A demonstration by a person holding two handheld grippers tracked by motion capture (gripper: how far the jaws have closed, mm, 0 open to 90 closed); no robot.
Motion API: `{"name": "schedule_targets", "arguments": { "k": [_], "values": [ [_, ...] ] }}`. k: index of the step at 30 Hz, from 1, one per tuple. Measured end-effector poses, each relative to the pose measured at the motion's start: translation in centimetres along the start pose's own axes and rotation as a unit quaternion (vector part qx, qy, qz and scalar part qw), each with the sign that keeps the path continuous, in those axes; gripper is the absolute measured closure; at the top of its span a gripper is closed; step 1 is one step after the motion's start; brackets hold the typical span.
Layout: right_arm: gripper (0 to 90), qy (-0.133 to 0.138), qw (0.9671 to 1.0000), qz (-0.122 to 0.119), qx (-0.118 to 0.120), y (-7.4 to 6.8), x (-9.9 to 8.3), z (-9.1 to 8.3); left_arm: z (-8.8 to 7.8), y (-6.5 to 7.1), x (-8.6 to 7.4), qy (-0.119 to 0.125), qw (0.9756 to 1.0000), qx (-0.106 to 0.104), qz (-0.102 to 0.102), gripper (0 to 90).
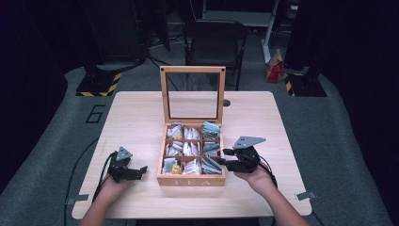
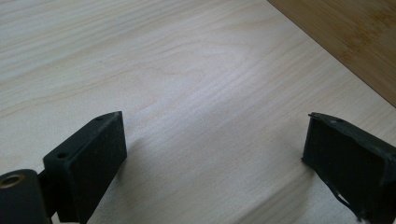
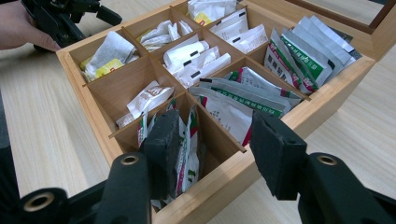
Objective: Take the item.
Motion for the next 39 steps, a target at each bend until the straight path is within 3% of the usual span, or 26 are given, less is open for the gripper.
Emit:
{"name": "schedule_targets", "arguments": {
  "k": [12,28,39],
  "values": [
    [63.4,-0.015,0.9993,-0.032,0.012,-0.9,-0.5,0.9,0.0,0.0,0.0,0.000,1.0000,0.000,0.000,5.7],
    [74.7,-0.034,0.9988,-0.030,0.017,-1.5,-1.4,2.0,0.0,0.0,0.0,0.000,1.0000,0.000,0.000,5.7],
    [79.2,-0.047,0.9976,-0.044,0.026,-2.0,-1.8,2.7,0.0,0.0,0.0,0.000,1.0000,0.000,0.000,5.7]
  ]
}}
Point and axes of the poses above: each handheld gripper's, and its own axes: z roughly forward along the jaws, x roughly out of its top, y roughly to its right, the point moved 10 cm from there along z, roughly forward along the jaws, and after that the axes turned 13 degrees about -x, right-handed, at the moved point
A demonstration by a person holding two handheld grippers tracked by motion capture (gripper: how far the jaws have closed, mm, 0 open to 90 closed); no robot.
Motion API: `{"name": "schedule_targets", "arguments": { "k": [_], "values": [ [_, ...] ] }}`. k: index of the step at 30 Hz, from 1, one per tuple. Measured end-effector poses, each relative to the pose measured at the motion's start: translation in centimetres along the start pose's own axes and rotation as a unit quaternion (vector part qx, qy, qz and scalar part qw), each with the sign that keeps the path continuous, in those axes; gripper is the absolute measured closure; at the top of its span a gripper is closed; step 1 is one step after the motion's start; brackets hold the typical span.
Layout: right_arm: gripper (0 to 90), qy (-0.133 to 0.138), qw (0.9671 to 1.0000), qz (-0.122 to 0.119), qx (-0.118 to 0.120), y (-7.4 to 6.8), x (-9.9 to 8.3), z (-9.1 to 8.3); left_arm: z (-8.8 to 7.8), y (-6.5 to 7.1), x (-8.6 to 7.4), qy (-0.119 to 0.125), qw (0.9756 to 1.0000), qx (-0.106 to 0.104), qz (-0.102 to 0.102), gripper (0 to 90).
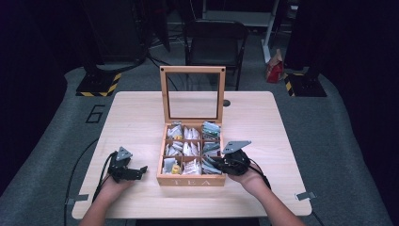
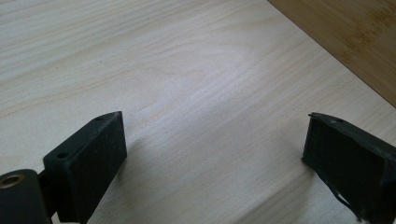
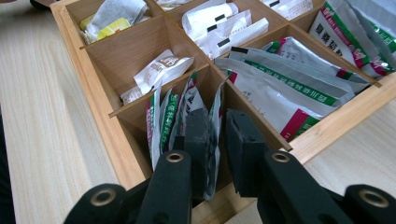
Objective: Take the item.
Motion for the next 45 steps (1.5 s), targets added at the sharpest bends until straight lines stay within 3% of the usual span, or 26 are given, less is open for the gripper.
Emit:
{"name": "schedule_targets", "arguments": {
  "k": [18,45],
  "values": [
    [86.4,-0.017,0.9998,0.005,0.012,-0.59,-0.24,0.87,0.00,0.00,0.00,0.000,1.0000,0.000,0.000,5.7],
    [89.5,-0.008,0.9999,0.004,0.013,-0.55,0.16,0.52,0.00,0.00,0.00,0.000,1.0000,0.000,0.000,5.7]
  ]
}}
Point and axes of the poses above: each handheld gripper's, and its own axes: z roughly forward along the jaws, x roughly out of its top, y roughly to its right, the point moved 10 cm from there along z, roughly forward along the jaws, and after that the axes turned 13 degrees about -x, right-handed, at the moved point
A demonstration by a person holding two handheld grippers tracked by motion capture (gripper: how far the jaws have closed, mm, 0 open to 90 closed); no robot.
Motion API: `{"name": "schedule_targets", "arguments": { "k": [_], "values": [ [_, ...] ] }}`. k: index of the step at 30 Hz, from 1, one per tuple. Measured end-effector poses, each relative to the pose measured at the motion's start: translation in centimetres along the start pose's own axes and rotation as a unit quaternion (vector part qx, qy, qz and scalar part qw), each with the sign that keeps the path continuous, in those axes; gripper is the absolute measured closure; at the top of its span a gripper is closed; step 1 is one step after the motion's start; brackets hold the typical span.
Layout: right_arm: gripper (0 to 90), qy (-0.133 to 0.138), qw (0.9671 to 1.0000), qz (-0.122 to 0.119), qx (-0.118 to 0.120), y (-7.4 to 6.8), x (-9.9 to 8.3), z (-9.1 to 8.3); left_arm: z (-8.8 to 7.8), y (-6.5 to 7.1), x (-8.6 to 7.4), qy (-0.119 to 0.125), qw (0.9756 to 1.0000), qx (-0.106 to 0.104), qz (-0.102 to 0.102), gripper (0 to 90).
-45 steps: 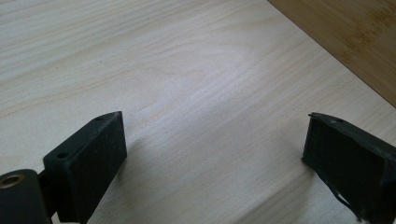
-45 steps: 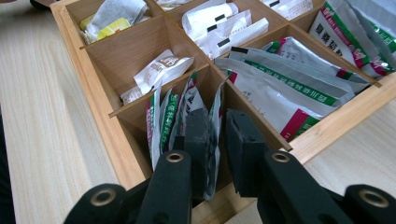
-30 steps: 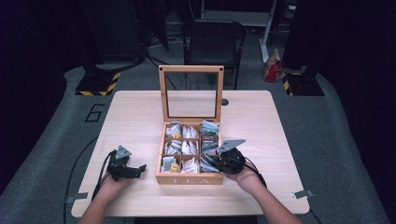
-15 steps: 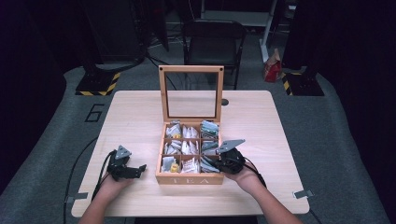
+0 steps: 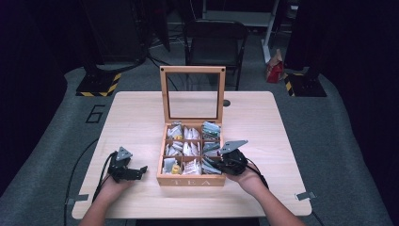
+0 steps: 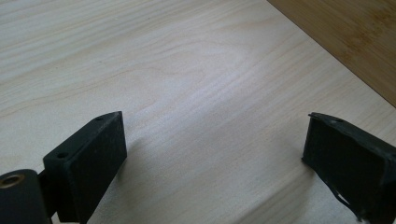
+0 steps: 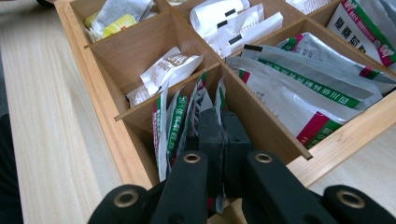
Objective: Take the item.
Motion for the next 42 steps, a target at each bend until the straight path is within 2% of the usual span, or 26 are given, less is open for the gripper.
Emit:
{"name": "schedule_targets", "arguments": {
  "k": [13,18,27,42],
  "values": [
    [89.4,0.020,0.9998,-0.001,0.006,-0.2,1.9,-2.0,0.0,0.0,0.0,0.000,1.0000,0.000,0.000,5.7],
    [89.4,0.032,0.9994,0.009,0.012,-0.2,2.7,-2.8,0.0,0.0,0.0,0.000,1.0000,0.000,0.000,5.7],
    [89.3,0.049,0.9987,0.001,0.011,-0.2,4.4,-4.3,0.0,0.0,0.0,0.000,1.0000,0.000,0.000,5.7],
    [89.3,0.058,0.9983,-0.002,0.009,0.3,5.3,-5.1,0.0,0.0,0.0,0.000,1.0000,0.000,0.000,5.7]
  ]
}}
Point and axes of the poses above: each handheld gripper's, and its own axes: z roughly forward along the jaws, x roughly out of its top, y roughly to its right, the point moved 10 cm from there along z, roughly forward along the jaws, and after that the axes turned 13 degrees about -x, right-handed, at the moved point
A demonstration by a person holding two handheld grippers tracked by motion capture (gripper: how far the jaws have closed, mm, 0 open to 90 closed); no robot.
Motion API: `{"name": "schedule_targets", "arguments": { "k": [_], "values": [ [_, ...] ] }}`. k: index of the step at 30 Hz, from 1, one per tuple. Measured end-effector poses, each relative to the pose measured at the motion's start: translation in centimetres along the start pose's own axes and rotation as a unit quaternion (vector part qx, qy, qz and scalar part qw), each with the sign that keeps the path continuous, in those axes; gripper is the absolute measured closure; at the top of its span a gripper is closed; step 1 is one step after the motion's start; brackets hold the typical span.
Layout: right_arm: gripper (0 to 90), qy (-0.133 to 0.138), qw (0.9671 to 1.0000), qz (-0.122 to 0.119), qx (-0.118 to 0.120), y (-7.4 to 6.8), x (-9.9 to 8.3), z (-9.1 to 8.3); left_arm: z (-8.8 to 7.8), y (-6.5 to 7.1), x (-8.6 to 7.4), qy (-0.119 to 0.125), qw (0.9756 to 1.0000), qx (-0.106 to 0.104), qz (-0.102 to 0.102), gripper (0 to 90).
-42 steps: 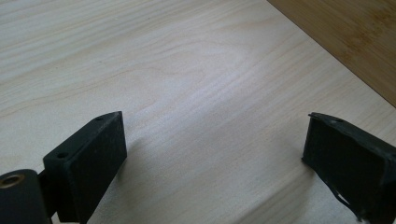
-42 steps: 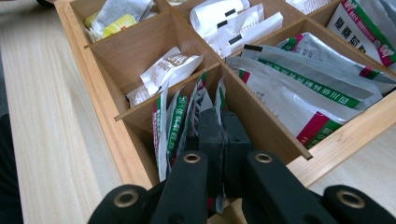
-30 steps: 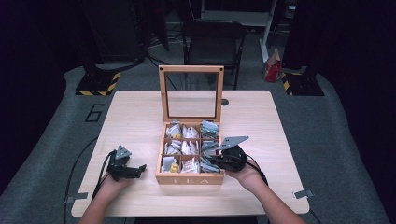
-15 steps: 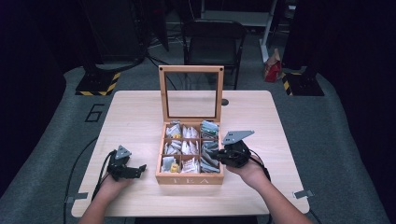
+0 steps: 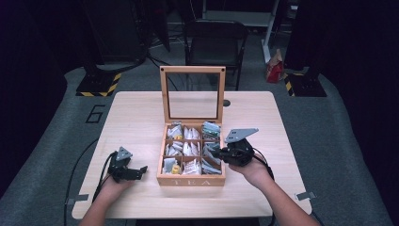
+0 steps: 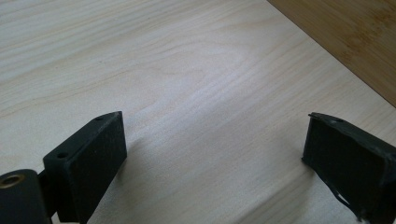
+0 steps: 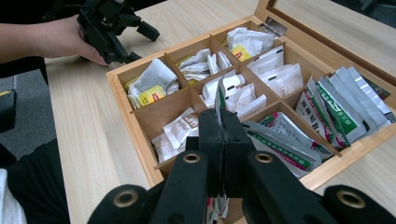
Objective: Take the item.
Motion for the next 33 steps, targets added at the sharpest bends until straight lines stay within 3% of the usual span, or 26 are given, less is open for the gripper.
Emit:
{"name": "schedule_targets", "arguments": {
  "k": [33],
  "values": [
    [89.3,0.014,0.9981,0.034,-0.048,4.9,-0.3,-3.1,0.0,0.0,0.0,0.000,1.0000,0.000,0.000,5.7]
  ]
}}
Point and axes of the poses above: each handheld gripper's, and its own axes: z roughly forward along the jaws, x roughly out of its top, y roughly to its right, the point moved 10 cm from there along z, roughly forward along the jaws, and after that the axes turned 13 degrees about -x, right-handed, at the moved point
